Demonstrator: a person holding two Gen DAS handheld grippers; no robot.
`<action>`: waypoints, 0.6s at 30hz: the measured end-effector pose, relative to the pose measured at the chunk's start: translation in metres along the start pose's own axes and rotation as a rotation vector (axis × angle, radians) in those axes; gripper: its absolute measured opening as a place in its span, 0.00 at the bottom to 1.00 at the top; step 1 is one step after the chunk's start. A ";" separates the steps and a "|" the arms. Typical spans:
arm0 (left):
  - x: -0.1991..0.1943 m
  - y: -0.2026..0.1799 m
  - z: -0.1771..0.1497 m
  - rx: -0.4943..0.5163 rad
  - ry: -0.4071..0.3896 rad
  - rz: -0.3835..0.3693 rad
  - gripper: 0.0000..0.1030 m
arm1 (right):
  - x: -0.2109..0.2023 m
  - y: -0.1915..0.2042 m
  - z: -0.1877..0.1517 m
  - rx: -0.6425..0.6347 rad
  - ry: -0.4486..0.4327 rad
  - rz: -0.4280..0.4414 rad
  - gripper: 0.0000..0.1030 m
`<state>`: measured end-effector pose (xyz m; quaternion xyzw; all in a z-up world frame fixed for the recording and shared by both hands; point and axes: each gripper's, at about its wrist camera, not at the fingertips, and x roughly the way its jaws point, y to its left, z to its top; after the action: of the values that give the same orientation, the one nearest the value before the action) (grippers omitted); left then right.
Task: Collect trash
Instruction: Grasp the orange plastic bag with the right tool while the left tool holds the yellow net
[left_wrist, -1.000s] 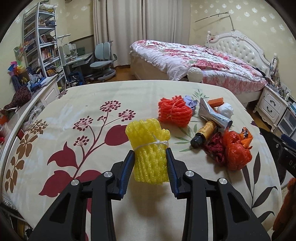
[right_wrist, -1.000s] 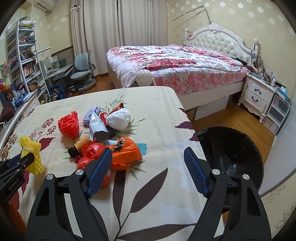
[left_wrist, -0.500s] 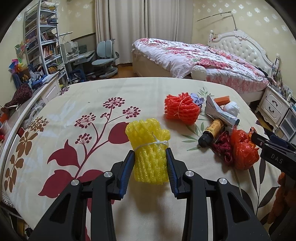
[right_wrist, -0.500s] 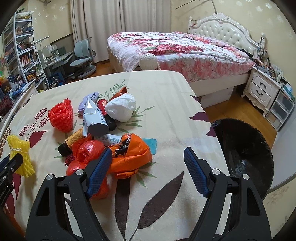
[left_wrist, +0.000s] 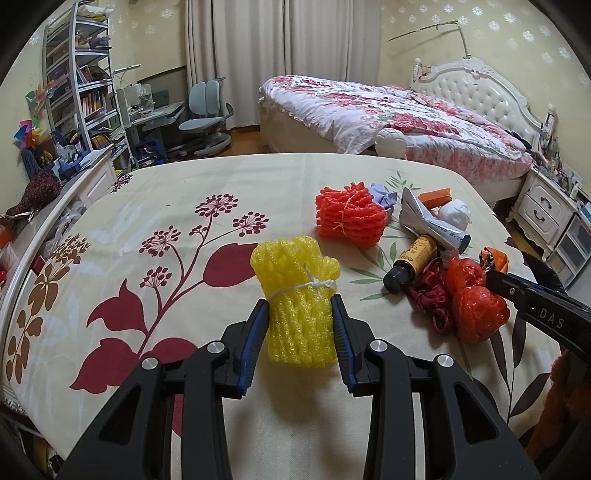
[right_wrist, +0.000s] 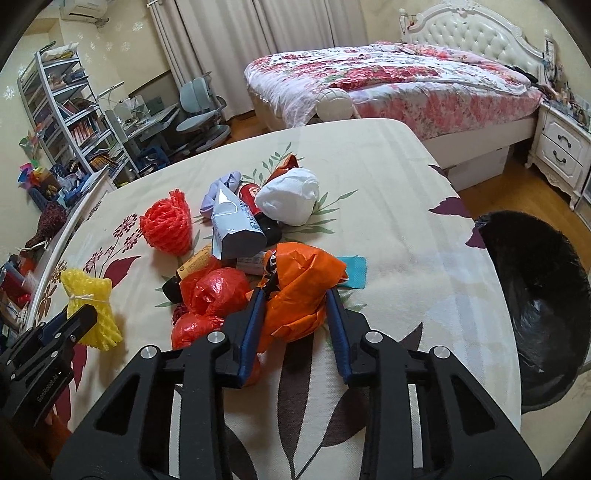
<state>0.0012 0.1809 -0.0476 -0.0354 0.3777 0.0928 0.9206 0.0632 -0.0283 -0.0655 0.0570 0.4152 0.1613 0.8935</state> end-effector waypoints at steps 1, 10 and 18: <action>0.000 0.000 0.000 -0.001 -0.001 0.000 0.36 | -0.001 0.000 -0.001 0.000 -0.005 -0.004 0.30; -0.012 -0.005 0.002 -0.011 -0.031 -0.005 0.35 | -0.028 -0.007 -0.004 -0.016 -0.068 -0.061 0.28; -0.026 -0.031 0.001 0.012 -0.056 -0.046 0.34 | -0.061 -0.039 -0.013 0.003 -0.113 -0.125 0.28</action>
<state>-0.0099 0.1466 -0.0292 -0.0357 0.3512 0.0702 0.9330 0.0255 -0.0858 -0.0392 0.0415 0.3670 0.1010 0.9238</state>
